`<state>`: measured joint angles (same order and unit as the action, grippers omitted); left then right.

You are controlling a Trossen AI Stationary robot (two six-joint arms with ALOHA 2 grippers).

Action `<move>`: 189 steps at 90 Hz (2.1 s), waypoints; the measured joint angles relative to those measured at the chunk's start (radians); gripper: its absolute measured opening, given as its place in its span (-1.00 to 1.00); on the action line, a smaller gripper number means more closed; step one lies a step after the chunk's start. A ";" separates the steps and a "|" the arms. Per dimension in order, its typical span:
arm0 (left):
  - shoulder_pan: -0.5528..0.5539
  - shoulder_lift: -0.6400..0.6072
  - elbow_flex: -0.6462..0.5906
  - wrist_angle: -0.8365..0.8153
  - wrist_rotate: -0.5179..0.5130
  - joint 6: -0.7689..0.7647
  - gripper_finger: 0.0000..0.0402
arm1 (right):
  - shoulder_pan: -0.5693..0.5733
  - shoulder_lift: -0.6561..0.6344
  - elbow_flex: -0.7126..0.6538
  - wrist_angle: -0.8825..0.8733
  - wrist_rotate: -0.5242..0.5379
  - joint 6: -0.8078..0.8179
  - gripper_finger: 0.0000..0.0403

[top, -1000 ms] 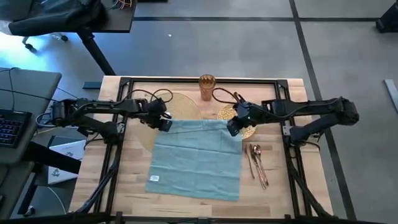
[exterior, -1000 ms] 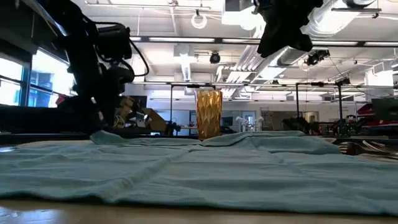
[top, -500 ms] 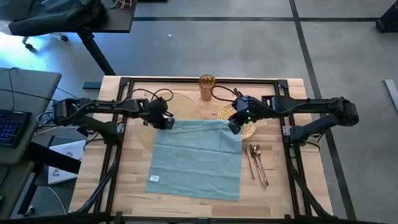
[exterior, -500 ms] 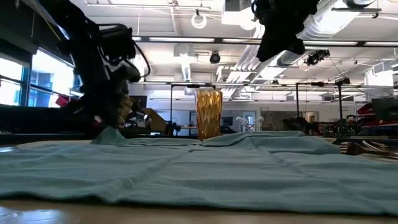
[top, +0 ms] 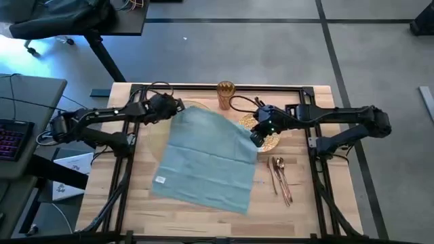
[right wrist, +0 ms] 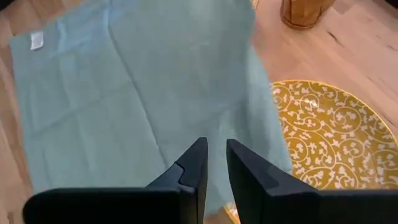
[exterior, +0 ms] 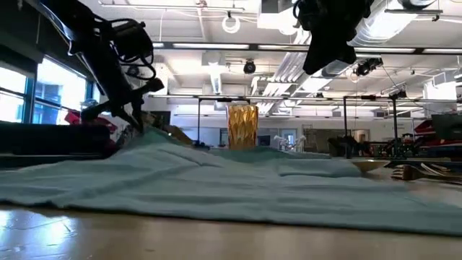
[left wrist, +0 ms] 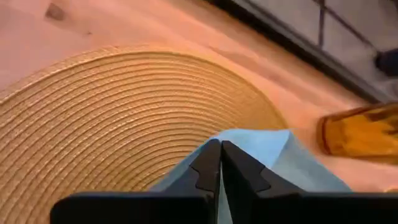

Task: Set table place
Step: Fold the blue table napkin

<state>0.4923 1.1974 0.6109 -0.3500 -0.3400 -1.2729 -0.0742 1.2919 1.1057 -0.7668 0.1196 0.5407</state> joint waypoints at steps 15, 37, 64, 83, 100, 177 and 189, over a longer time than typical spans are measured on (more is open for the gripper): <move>0.000 -0.016 0.000 -0.032 0.077 0.134 -0.76 | 0.000 0.000 -0.005 0.004 -0.002 0.038 -0.78; -0.033 -0.123 0.000 -0.021 0.481 0.426 -0.54 | 0.000 0.005 -0.140 0.099 -0.147 0.140 -0.78; -0.290 -0.114 0.000 -0.078 0.581 0.379 -0.62 | -0.094 0.135 -0.287 0.294 -0.182 0.210 -0.78; -0.441 -0.058 0.000 -0.086 0.543 0.279 -0.68 | -0.215 0.272 -0.290 0.330 -0.114 0.214 -0.79; -0.551 -0.057 0.000 -0.119 0.558 0.209 -0.69 | -0.274 0.176 -0.290 0.315 0.100 0.375 -0.86; -1.282 -0.079 0.000 -0.041 0.478 -0.065 -0.69 | 0.609 0.126 -0.288 0.639 0.076 0.550 -0.88; -1.367 -0.078 0.000 0.025 0.334 -0.304 -0.69 | 0.680 0.247 -0.288 0.796 0.021 0.476 -0.84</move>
<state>-0.8748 1.1191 0.6113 -0.3245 -0.0059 -1.5767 0.6060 1.5390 0.8177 0.0289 0.1404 1.0163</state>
